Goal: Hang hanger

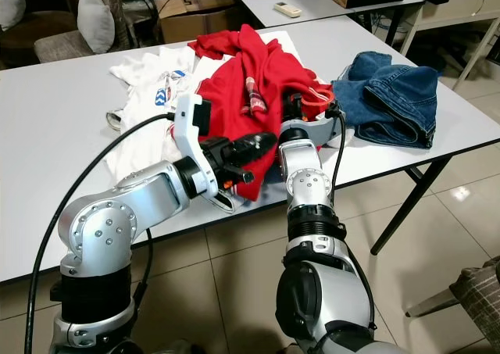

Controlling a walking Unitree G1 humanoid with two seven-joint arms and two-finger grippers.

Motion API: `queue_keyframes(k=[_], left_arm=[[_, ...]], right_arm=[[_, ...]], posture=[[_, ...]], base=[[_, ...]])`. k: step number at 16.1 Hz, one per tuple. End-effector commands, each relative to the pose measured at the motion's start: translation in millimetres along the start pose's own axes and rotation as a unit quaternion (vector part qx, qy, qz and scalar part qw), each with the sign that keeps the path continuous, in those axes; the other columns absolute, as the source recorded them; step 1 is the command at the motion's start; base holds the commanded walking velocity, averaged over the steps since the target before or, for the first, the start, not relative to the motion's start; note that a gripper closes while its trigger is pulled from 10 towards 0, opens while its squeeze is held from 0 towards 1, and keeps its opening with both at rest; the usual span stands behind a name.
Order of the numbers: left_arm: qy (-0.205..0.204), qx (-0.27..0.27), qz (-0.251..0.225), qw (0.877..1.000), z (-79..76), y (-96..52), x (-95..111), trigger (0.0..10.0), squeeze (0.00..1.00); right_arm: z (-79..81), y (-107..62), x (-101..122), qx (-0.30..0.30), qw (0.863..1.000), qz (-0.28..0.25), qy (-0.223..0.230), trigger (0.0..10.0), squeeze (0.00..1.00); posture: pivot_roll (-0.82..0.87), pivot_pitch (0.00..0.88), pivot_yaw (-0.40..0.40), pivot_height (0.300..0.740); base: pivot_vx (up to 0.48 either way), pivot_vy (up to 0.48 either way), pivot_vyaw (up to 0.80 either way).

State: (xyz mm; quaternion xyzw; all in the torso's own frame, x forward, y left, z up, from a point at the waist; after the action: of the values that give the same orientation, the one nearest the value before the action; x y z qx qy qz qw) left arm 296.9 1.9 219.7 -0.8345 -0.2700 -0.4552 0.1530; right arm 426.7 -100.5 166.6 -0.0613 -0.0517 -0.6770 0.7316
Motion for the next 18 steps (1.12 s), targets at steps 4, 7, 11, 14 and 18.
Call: queue_keyframes(k=[4, 7, 11, 14, 18], left_arm=[[0.03, -0.009, -0.016, 0.999, -11.2, 4.9, 13.3, 10.0, 1.0], [0.123, 0.105, -0.097, 0.982, 40.3, -27.9, 61.2, 10.0, 1.0], [0.16, 0.184, -0.143, 0.959, 76.0, -78.0, 95.1, 10.0, 1.0], [0.18, 0.249, -0.129, 0.943, 98.8, -96.0, 85.3, 10.0, 1.0], [0.19, 0.295, -0.105, 0.931, 115.4, -103.4, 59.8, 10.0, 1.0]], right_arm=[[35.4, -3.2, -84.3, 0.035, 0.994, 0.095, -0.042, 10.0, 0.0], [36.9, -2.7, -67.1, 0.06, 0.991, 0.101, -0.068, 10.0, 0.0], [44.1, -6.5, -31.7, 0.109, 0.988, 0.075, -0.08, 10.0, 0.0], [52.1, -16.7, -16.0, 0.151, 0.982, 0.079, -0.085, 10.0, 0.0], [75.5, -49.3, 4.2, 0.243, 0.96, 0.087, -0.111, 10.0, 0.0]], posture=[[0.0, 0.006, 0.055, 0.74], [0.0, 0.0, 0.055, 0.74], [0.0, 0.0, 0.049, 0.74], [-0.01, 0.0, 0.044, 0.74], [-0.02, 0.0, 0.041, 0.74]], base=[[0.0, 0.0, 0.0], [0.0, 0.0, 0.0], [0.0, 0.0, 0.77], [0.0, 0.0, 0.8], [0.0, 0.0, 0.8]])
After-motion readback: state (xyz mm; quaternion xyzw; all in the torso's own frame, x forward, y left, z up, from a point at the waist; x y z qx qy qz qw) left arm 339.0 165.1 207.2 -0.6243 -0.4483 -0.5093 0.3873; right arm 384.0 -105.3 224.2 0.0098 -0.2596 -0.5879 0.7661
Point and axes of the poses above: a point about 5 cm out from each wrist's last joint towards the gripper, its own y axis pointing out of the wrist towards the gripper, its own x axis along the axis of the wrist's last joint, z = x × y, the point moved 4 cm from there along y, pointing out of the wrist towards the gripper
